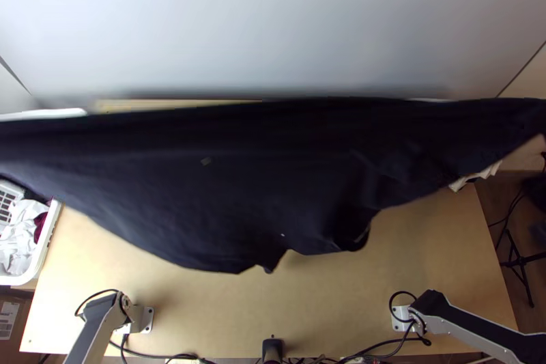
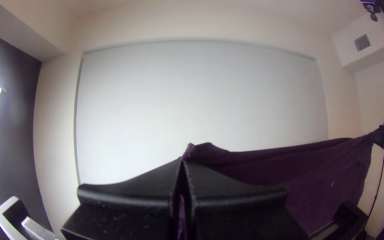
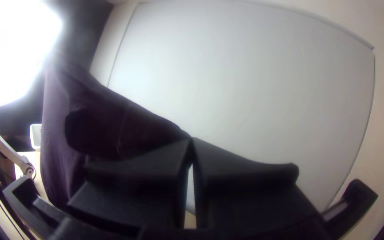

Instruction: Fold the t-shirt

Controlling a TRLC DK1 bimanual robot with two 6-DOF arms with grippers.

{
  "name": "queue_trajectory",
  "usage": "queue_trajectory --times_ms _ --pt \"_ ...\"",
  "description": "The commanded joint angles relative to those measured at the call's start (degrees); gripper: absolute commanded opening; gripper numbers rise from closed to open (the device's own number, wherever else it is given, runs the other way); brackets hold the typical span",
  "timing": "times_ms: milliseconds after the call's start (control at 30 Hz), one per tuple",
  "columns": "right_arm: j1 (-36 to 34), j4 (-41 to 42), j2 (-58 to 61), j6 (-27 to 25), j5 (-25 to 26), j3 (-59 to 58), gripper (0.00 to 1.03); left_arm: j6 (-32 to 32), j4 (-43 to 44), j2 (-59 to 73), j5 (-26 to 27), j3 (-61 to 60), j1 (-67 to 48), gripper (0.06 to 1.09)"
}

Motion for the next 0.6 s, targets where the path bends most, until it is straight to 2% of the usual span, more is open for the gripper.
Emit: queue_trajectory --times_ms 0,167,367,567 --pt "-0.57 -4.33 -2.48 2.95 0.16 0.15 0.03 1.79 -5.15 -4.74 5.28 0.42 0.34 0.09" --pt "-0.31 -10.05 -2.83 5.58 -3.27 -3.99 0.03 1.71 -13.94 -5.36 11.35 -4.15 2.54 0.09" --pt "1.36 -10.05 -4.68 7.69 -6.52 -19.63 0.03 2.32 -21.68 -7.73 23.04 -21.55 4.39 0.09" --pt "0.92 -0.55 -2.21 6.64 -8.11 -33.43 0.03 5.22 -19.57 -7.73 23.39 -40.18 4.21 0.09"
